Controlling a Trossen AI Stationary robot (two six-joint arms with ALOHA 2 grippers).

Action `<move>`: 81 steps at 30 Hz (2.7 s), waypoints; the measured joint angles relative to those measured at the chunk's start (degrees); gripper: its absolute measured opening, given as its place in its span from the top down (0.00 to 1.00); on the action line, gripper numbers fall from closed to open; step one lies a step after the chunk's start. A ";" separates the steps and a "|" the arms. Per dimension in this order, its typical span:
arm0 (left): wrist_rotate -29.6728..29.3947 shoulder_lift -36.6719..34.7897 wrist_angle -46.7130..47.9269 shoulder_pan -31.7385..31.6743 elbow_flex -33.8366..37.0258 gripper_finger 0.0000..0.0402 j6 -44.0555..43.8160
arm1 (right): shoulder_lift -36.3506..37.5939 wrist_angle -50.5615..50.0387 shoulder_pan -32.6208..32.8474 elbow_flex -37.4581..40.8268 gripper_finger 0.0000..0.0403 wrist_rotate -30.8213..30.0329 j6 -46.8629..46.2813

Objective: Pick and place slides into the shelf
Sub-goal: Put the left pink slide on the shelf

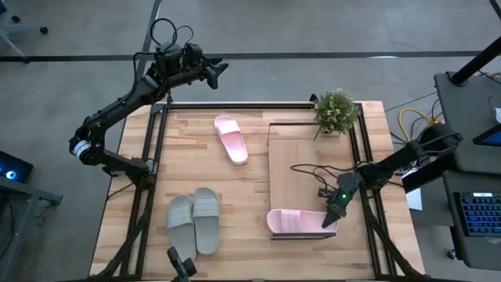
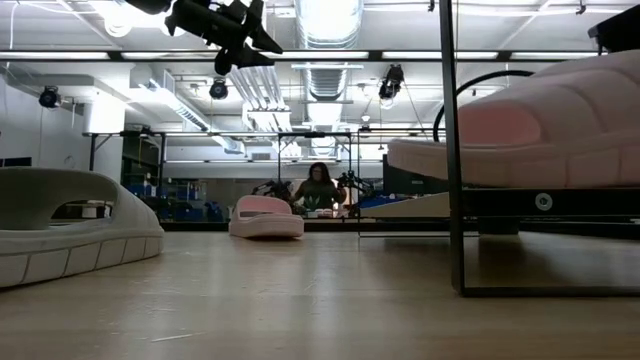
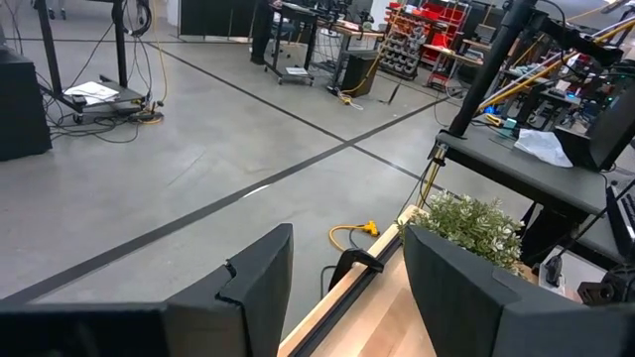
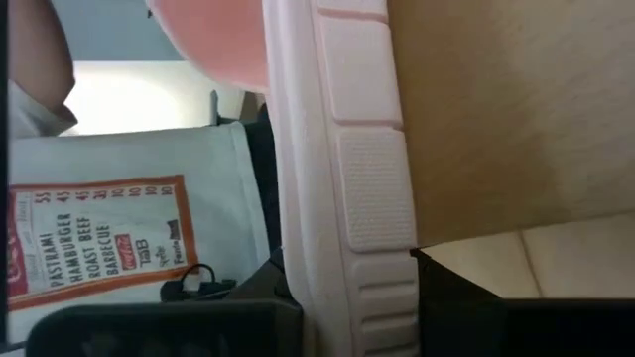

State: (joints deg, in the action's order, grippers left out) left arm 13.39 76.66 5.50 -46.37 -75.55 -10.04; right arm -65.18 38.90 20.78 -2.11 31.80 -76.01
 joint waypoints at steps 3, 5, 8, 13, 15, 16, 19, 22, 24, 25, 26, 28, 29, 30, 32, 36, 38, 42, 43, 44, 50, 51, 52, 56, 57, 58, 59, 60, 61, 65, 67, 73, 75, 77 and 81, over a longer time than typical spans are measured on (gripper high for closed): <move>0.00 0.00 0.00 0.00 0.00 0.56 0.00 | -1.49 1.15 0.00 -0.02 0.87 -0.23 0.02; 0.00 0.01 0.00 0.00 0.00 0.56 0.00 | -2.20 1.15 0.00 -0.02 0.85 -0.34 -1.11; 0.00 0.02 0.00 0.00 0.00 0.56 0.00 | -2.76 1.13 0.00 -0.02 0.76 -0.38 -2.62; 0.00 0.02 0.00 0.00 0.00 0.56 0.00 | -2.79 0.92 0.00 -0.04 0.60 -0.42 -5.19; 0.02 0.01 0.00 0.00 0.00 0.56 0.12 | -2.54 1.00 0.00 -0.07 0.55 -0.40 -6.08; 0.01 0.01 0.00 0.00 0.00 0.56 0.22 | -2.35 1.00 0.00 -0.07 0.53 -0.40 -6.10; 0.02 0.02 0.02 0.00 0.00 0.56 0.46 | -1.92 0.90 -0.02 -0.07 0.48 -0.41 -6.46; 0.02 0.02 0.02 0.00 0.00 0.56 0.48 | -1.93 0.89 -0.02 -0.11 0.45 -0.40 -6.46; 0.02 0.01 0.10 0.00 0.00 0.56 0.48 | -1.93 0.78 -0.02 -0.11 0.44 -0.38 -6.08; 0.02 0.01 0.15 0.00 0.00 0.56 0.48 | -1.93 0.76 -0.02 -0.11 0.44 -0.38 -6.08; 0.02 0.02 0.23 0.00 0.00 0.56 0.48 | -1.93 0.76 -0.03 -0.11 0.44 -0.40 -6.13; 0.02 0.02 0.68 0.00 0.00 0.56 0.67 | -1.93 0.72 -0.02 -0.11 0.44 -0.40 -6.64; 0.02 0.02 1.06 0.00 0.00 0.56 1.22 | -1.81 0.64 -0.02 -0.11 0.44 -0.40 -6.91; 0.02 0.02 1.64 0.00 0.00 0.56 1.67 | -1.65 0.52 -0.02 -0.11 0.44 -0.41 -6.97; 0.04 0.02 2.26 0.00 0.00 0.56 1.88 | -1.27 0.28 -0.02 -0.11 0.44 -0.46 -7.23; 0.04 0.02 3.45 0.00 0.00 0.56 1.96 | -0.75 -0.21 -0.02 -0.09 0.44 -0.56 -7.79; 0.04 0.02 3.55 0.00 0.00 0.56 1.97 | -0.52 -1.19 -0.02 -0.11 0.44 -0.52 -7.56; 0.04 0.02 3.61 0.00 0.00 0.56 1.97 | -0.36 -2.32 -0.02 -0.22 0.44 -0.40 -7.50; 0.04 0.02 3.61 0.00 0.00 0.56 1.97 | -0.36 -2.55 -0.02 -0.29 0.44 -0.38 -7.52; 0.04 0.02 3.61 0.00 0.00 0.56 1.97 | -0.36 -2.76 -0.02 -0.42 0.44 -0.38 -7.47; 0.04 0.02 3.63 0.00 0.00 0.56 1.99 | 0.37 -9.22 -0.02 -2.96 0.44 0.14 -5.99; 0.04 0.02 3.63 0.00 0.00 0.56 1.99 | 0.80 -11.39 -0.02 -3.79 0.44 0.26 -5.32; 0.04 0.02 3.65 0.00 0.00 0.56 2.01 | 1.44 -14.06 -0.02 -4.79 0.44 0.27 -4.49; 0.04 0.02 3.65 0.00 0.00 0.56 2.02 | 4.94 -31.38 0.00 -10.48 0.44 -0.03 1.87; 0.04 0.02 3.65 0.00 0.00 0.56 2.11 | 5.87 -36.39 0.00 -12.05 0.44 -0.51 4.03; 0.06 0.02 3.65 0.00 0.00 0.56 2.54 | 6.76 -41.39 0.05 -13.61 0.44 -1.49 6.23; 0.04 0.02 3.65 0.00 0.00 0.56 3.06 | 7.55 -45.25 0.07 -14.87 0.44 -2.95 8.17; 0.05 0.02 3.72 0.00 0.00 0.56 3.28 | 8.27 -47.97 0.11 -15.97 0.44 -4.83 9.15; 0.07 0.02 3.78 0.00 0.00 0.56 3.34 | 8.79 -49.24 0.11 -16.68 0.44 -7.05 10.06; 0.06 0.02 4.26 0.00 0.00 0.56 3.34 | 9.34 -49.69 -0.07 -18.52 0.44 -12.90 11.58; 0.07 0.02 4.22 0.00 0.00 0.56 3.34 | 8.88 -50.26 0.00 -18.93 0.43 -12.99 11.58; 0.11 0.02 4.22 0.00 0.00 0.56 3.34 | 8.41 -51.71 0.39 -18.35 0.43 -12.49 11.05; 0.23 0.02 4.25 0.00 0.00 0.56 3.34 | 8.62 -51.83 0.44 -18.05 0.44 -12.43 10.40; 0.47 0.02 4.24 0.00 0.00 0.56 3.32 | 8.60 -51.93 0.50 -18.07 0.44 -12.27 10.01; 0.59 0.02 4.24 0.00 0.00 0.56 3.32 | 8.51 -52.61 1.11 -18.60 0.43 -12.29 9.46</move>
State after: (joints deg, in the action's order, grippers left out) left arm 13.98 76.69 9.74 -46.37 -75.55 -6.72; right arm -56.66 -13.71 21.89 -20.71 19.51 -66.55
